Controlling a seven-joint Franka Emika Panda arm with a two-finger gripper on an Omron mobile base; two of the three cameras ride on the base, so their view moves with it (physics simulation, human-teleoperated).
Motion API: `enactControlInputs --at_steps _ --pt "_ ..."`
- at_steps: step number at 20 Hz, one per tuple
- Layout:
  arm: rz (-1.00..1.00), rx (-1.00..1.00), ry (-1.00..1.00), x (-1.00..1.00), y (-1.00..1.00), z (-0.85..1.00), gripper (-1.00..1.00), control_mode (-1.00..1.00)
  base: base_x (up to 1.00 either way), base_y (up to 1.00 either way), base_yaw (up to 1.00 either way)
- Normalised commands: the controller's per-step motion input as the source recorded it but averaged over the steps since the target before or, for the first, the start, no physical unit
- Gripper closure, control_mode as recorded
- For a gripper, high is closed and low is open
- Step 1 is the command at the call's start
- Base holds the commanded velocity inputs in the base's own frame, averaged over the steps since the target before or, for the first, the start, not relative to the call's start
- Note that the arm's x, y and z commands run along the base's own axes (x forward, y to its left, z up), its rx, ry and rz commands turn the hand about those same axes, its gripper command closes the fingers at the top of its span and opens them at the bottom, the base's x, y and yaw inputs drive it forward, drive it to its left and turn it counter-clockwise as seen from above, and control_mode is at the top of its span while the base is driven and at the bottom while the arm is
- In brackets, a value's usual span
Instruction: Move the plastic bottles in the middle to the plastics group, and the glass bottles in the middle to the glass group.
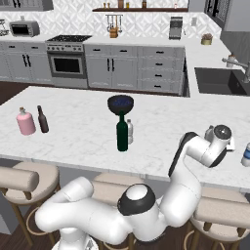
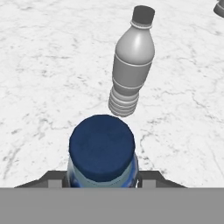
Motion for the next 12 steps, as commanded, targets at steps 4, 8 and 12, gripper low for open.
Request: enactControlInputs --at_steps 4,8,12 --pt "0.00 0.00 0.00 0.00 0.00 0.00 -1.00 -1.00 0.00 0.00 0.00" --pt "0.00 0.00 0.00 0.00 0.00 0.00 -1.00 -1.00 0.00 0.00 0.00" --pt "0.00 0.00 0.00 0.00 0.00 0.00 -1.00 -1.00 0.00 0.00 0.00"
